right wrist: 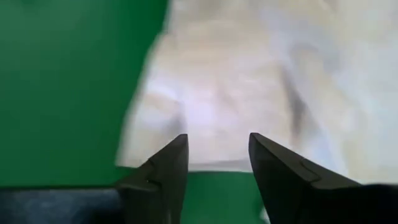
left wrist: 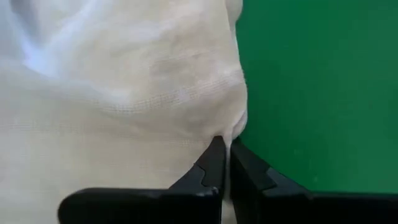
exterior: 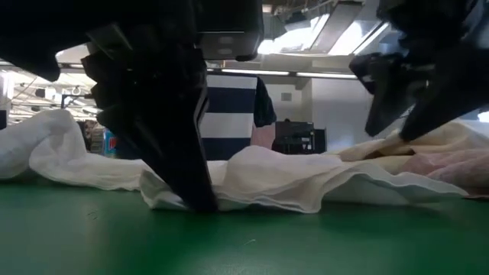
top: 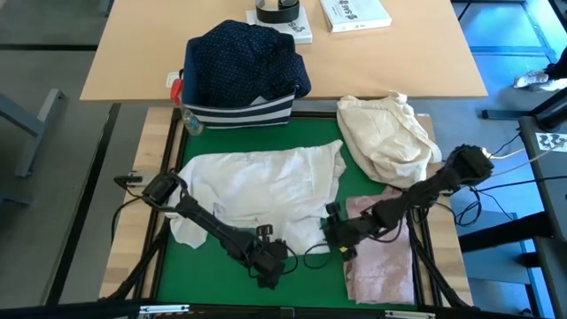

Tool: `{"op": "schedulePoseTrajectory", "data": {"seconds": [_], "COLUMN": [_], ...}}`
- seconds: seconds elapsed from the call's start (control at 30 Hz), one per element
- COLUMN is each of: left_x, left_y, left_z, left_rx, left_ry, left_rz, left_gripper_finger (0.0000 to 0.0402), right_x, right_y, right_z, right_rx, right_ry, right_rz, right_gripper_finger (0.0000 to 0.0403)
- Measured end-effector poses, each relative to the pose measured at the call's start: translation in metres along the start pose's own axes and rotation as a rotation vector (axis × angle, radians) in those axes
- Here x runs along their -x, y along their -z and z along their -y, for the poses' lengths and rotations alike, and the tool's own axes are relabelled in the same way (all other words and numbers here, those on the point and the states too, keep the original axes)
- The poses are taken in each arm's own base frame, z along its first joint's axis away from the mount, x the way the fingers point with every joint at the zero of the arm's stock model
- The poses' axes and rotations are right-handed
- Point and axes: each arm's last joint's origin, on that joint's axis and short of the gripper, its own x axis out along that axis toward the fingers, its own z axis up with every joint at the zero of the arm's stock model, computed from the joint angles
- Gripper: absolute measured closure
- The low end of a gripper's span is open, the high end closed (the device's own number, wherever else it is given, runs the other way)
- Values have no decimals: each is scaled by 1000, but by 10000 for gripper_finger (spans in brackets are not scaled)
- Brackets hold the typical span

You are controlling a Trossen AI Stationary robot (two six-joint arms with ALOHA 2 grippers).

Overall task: Fold laundry
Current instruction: Fold the white polo shirt

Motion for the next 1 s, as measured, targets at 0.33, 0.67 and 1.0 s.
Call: {"op": "schedulePoseTrajectory", "data": {"seconds": [0.33, 0.67, 1.0], "left_x": [0, 0, 10], "left_y": [0, -1, -7], "left_z": [0, -1, 0], "left_rx": [-2, 0, 6], "left_ry": [-17, -28, 10], "left_rz": [14, 27, -3], "left_gripper_finger": [391, 391, 391], "right_x": [-33, -48, -24], "right_y": [16, 19, 9], "right_z": [0, -2, 4], "right_rx": [-51, -52, -114], "right_ry": [-162, -113, -114], "right_rz": [-56, -65, -29], "right_gripper_finger": [280, 330, 392]}}
